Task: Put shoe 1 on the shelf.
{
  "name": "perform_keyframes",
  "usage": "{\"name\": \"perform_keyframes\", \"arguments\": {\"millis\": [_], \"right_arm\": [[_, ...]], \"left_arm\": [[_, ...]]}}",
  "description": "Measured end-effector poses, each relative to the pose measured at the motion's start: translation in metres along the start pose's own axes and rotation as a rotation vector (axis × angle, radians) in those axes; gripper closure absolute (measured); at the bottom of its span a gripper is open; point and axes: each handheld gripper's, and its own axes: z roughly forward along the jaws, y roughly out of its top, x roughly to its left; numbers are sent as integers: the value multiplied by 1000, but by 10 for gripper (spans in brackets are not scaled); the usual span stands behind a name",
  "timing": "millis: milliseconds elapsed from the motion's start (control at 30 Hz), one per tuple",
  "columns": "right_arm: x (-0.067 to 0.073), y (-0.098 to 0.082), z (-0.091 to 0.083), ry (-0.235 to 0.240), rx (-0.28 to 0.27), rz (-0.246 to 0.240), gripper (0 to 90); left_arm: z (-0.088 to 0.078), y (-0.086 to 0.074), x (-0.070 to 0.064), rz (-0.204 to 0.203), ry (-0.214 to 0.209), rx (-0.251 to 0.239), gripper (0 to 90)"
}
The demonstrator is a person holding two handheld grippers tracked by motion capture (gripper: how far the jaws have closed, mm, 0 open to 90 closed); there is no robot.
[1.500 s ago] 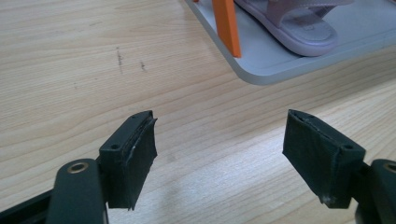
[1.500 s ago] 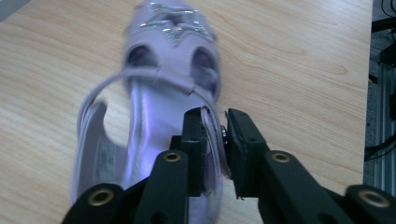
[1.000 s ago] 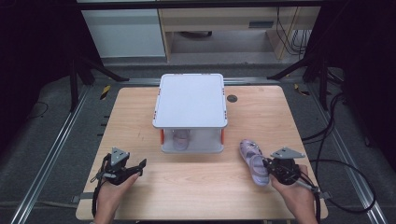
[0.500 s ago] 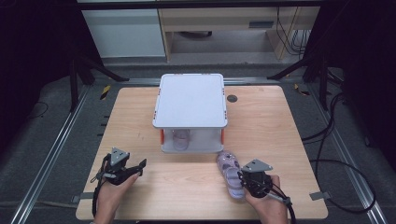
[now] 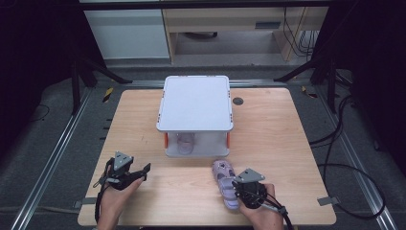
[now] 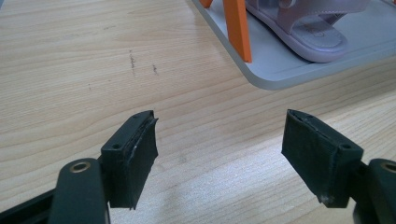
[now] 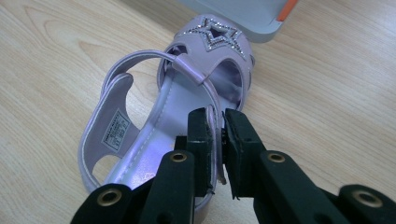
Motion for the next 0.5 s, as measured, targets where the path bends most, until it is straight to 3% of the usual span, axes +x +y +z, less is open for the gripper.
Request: {"name": "perform_keyframes", "arguments": {"millis": [233,500], "right_arm": [[1,-9,2,16,-2,25,771],[9,-5,0,30,-1,58,681]], "left_arm": [[0,0,-2,6,-3,0,252],[0,0,-1,6,-2,0,252]]}}
